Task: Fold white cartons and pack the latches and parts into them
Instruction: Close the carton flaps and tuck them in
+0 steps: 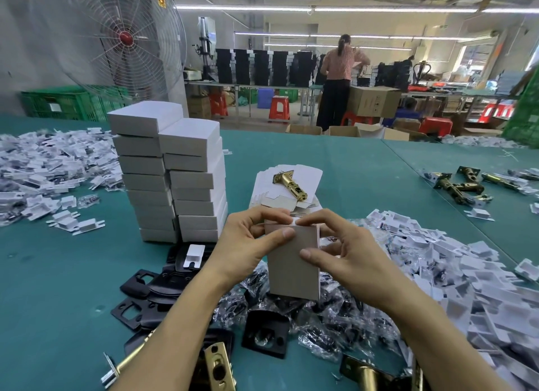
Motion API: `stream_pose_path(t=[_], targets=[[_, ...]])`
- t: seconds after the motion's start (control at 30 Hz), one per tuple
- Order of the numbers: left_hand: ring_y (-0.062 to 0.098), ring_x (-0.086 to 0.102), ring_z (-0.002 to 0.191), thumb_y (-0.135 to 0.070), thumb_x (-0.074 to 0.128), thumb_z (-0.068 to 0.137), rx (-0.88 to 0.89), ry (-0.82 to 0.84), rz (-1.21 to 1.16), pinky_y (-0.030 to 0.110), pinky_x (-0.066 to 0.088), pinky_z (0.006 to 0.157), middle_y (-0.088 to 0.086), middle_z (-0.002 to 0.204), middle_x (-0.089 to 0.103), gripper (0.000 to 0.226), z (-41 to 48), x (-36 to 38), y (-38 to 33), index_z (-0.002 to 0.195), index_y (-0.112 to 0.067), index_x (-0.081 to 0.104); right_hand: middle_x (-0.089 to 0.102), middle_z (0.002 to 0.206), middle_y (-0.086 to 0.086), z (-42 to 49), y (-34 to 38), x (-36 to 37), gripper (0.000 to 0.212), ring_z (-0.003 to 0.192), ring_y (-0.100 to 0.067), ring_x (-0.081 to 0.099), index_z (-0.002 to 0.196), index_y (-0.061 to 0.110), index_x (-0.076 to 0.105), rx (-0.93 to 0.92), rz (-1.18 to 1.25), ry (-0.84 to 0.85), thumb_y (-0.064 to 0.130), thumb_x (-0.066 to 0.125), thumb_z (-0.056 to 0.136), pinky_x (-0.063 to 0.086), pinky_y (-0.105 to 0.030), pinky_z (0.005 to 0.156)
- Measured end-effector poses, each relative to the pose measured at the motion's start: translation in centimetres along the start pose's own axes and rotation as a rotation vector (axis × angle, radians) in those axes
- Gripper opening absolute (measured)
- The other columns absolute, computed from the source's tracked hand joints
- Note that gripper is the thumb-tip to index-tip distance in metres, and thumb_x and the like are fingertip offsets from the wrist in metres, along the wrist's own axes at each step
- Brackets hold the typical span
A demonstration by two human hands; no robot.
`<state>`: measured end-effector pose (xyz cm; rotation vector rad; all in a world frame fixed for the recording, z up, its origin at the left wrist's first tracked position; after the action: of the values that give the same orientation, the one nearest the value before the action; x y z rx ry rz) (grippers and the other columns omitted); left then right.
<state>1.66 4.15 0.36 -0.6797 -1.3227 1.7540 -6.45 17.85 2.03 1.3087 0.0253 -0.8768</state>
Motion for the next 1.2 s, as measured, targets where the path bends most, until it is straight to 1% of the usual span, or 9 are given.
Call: stream_pose_path(t=[0.2,0.33,0.5,0.6,0.67,0.73,0.83,0.93,1.2], targets=[[0.023,0.072,0.098,-0.045,0.078,0.076,-0.253,0.173,0.175,0.047,0.062,0.078,0.003,0.12,0.067,0.058,-0.9,1.6,1.2,0.126,-0.046,0.049,0.067,0.106,-0.012,-0.2,-0.6,-2.8,0.034,0.082,-0.026,0.074,0.105,0.037,0.061,0.08,0.296,-0.3,0.007,0.067,0.091,0.062,-0.046,0.064],[0.026,0.072,0.066,-0.04,0.064,0.094,-0.266,0.176,0.092,0.034,0.058,0.054,0.013,0.111,0.061,0.037,-1.2,3.1,-0.9,0.124,-0.033,0.045,0.072,0.101,-0.014,-0.1,-1.8,-3.5,0.028,0.079,-0.029,0.074,0.111,0.031,0.062,0.228,0.79,-0.389,0.008,0.06,0.096,0.06,-0.037,0.062],[0.02,0.054,0.04,-0.035,0.047,0.101,-0.123,-0.15,0.155,0.029,0.048,0.039,0.015,0.084,0.059,0.018,-1.3,3.4,-3.0,0.104,-0.032,0.029,0.075,0.083,-0.011,0.2,-1.5,-0.5,0.029,0.069,-0.029,0.073,0.125,0.018,0.056,0.282,0.936,-0.247,0.011,0.056,0.097,0.059,-0.032,0.057],[0.009,0.057,0.055,-0.031,0.048,0.102,0.05,-0.288,0.286,0.029,0.051,0.052,0.002,0.088,0.058,0.021,-1.7,3.1,-3.9,0.093,-0.031,0.029,0.074,0.085,-0.012,0.2,-1.1,-0.4,0.031,0.066,-0.028,0.072,0.123,0.02,0.056,0.272,0.925,-0.259,0.01,0.059,0.094,0.059,-0.032,0.056],[-0.006,0.057,0.072,-0.028,0.048,0.102,0.081,-0.341,0.291,0.011,0.043,0.059,-0.008,0.089,0.056,0.019,-1.7,2.9,-3.9,0.092,-0.026,0.031,0.072,0.097,-0.016,0.3,-0.9,-0.7,0.037,0.067,-0.028,0.072,0.125,0.025,0.056,0.27,0.868,-0.279,0.01,0.063,0.092,0.058,-0.032,0.055],[-0.012,0.056,0.077,-0.034,0.047,0.1,0.082,-0.374,0.275,0.009,0.041,0.059,-0.012,0.088,0.056,0.019,-1.7,2.6,-3.7,0.091,-0.025,0.033,0.069,0.111,-0.016,0.3,-0.6,-0.4,0.05,0.076,-0.03,0.074,0.134,0.031,0.049,0.271,0.795,-0.257,0.009,0.065,0.092,0.06,-0.035,0.061],[-0.008,0.057,0.075,-0.047,0.041,0.088,0.076,-0.405,0.291,0.022,0.048,0.063,-0.02,0.086,0.061,0.019,-1.9,2.2,-3.8,0.091,-0.03,0.035,0.069,0.118,-0.011,0.2,-0.1,0.8,0.075,0.086,-0.035,0.075,0.145,0.048,0.028,0.269,0.767,-0.212,0.009,0.065,0.093,0.062,-0.041,0.071],[-0.006,0.058,0.076,-0.049,0.036,0.09,0.106,-0.444,0.361,0.039,0.051,0.068,-0.039,0.089,0.057,0.018,-2.4,2.2,-4.4,0.089,-0.032,0.033,0.075,0.109,-0.005,-0.1,0.4,1.5,0.096,0.084,-0.038,0.074,0.149,0.053,0.009,0.267,0.822,-0.194,0.008,0.069,0.089,0.061,-0.04,0.066],[0.025,0.062,0.078,-0.062,0.02,0.087,0.058,-0.407,0.592,0.051,0.051,0.076,-0.004,0.079,0.063,0.033,-2.6,2.3,-4.8,0.095,-0.031,0.026,0.076,0.106,-0.011,-0.3,1.3,1.8,0.103,0.073,-0.037,0.074,0.148,0.055,0.004,0.266,0.835,-0.133,0.013,0.072,0.082,0.061,-0.038,0.059]])
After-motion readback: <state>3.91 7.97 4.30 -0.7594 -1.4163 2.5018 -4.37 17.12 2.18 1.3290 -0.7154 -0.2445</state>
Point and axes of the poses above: each hand's wrist, its own z-axis towards the middle knuckle, its own x-axis out of the palm, y = z × x, the point moved 8 cm from there along z, towards the middle knuckle
